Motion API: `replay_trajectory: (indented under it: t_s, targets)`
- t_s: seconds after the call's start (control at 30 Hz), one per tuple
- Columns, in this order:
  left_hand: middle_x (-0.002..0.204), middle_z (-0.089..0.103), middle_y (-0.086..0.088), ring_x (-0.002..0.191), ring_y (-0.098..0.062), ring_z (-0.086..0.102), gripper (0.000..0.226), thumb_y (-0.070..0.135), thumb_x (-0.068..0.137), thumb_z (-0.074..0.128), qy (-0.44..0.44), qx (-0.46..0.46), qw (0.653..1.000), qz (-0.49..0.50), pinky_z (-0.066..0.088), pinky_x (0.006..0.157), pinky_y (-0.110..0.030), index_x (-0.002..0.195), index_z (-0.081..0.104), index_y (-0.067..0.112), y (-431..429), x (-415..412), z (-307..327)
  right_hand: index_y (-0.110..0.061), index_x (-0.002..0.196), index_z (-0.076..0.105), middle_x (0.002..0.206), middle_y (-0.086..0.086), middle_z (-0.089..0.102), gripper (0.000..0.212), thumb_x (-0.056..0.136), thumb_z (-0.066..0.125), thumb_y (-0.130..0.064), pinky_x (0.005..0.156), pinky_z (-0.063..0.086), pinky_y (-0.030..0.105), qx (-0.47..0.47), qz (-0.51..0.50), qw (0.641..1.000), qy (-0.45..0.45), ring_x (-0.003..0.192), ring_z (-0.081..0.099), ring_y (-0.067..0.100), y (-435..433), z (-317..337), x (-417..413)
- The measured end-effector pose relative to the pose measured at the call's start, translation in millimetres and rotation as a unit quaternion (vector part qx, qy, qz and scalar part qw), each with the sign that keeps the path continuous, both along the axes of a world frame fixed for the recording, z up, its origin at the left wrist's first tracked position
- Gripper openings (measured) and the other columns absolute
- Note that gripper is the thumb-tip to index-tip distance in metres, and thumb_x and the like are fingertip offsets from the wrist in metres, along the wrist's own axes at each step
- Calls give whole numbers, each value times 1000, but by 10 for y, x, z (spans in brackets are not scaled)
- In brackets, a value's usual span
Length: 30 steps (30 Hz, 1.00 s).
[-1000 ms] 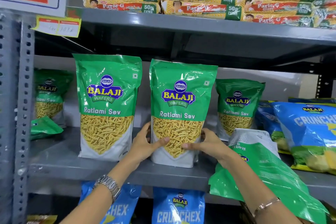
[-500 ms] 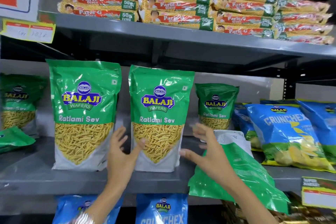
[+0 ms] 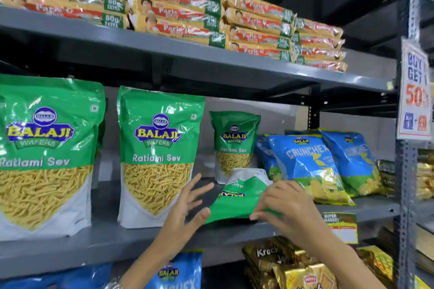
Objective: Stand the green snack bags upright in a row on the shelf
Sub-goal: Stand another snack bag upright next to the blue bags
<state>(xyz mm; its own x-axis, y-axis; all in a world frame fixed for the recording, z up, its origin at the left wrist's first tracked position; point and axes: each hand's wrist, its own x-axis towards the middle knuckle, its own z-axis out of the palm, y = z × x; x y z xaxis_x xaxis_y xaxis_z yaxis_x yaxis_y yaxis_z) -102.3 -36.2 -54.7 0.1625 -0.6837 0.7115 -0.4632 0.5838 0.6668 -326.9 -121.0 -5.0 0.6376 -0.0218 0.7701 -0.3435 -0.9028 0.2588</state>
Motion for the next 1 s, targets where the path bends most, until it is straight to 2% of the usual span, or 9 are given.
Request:
replay_trajectory:
  t_s: [0.13,0.33,0.47,0.6,0.73,0.8,0.87,0.93,1.0]
  targets:
    - [138,45,12,127,2,42,69,32,78,69,-31,9,999,20,33,103,-13,133,27,35,-369,-39,134,-20,67,69,65,-6,67,30,76,59,-47,69,35,26,27,13,997,-77,71,51,11,-181,540,-12]
    - [122,48,22,115,2,49,61,29,77,70,16,-22,998,51,35,86,2,129,38,25,-1027,-184,566,-15,70,72,67,-4,67,14,73,74,-28,69,39,39,48,30,990,-130,73,56,23,-564,1456,111]
    - [117,60,14,115,-8,56,60,57,67,62,57,36,997,25,46,95,-20,118,46,31,-1378,-184,626,-18,74,68,71,-11,60,16,75,72,-33,68,37,31,112,7,986,-120,80,54,16,-998,1863,242]
    - [120,63,9,108,-2,59,80,66,60,61,118,42,992,19,48,87,-15,125,47,22,-1610,-209,675,-15,81,70,83,-2,69,27,75,71,-40,77,48,35,154,-19,982,-110,85,62,18,-1446,1968,324]
    - [117,64,6,109,-12,60,77,67,61,58,150,45,986,66,48,89,-24,123,49,21,-1741,-208,677,-4,104,64,96,3,62,36,79,70,-30,84,47,34,240,-13,942,-232,91,57,18,-1861,1742,272]
    - [124,61,3,115,-16,58,83,69,63,58,158,49,983,82,46,97,-33,128,45,19,-1780,-220,665,0,94,62,88,11,61,22,84,65,-19,70,50,22,319,46,909,-265,76,57,20,-2007,1545,228]
    - [131,57,0,121,-20,54,92,72,61,58,165,52,981,89,42,103,-43,133,40,17,-1806,-236,663,7,83,61,73,12,51,26,88,60,-18,51,38,19,348,60,900,-255,62,43,17,-2131,1368,210]
    - [133,56,-2,122,-21,53,96,73,59,57,171,51,979,96,41,104,-45,134,39,17,-1823,-247,674,13,83,61,71,12,47,34,89,58,-20,56,29,28,365,77,890,-261,68,37,20,-2216,1268,213]
    - [129,59,0,119,-18,54,91,74,58,55,168,38,979,105,41,104,-44,130,43,19,-1842,-256,678,2,76,63,64,11,51,28,89,57,-21,57,34,28,378,98,880,-270,64,41,18,-2222,1258,213]
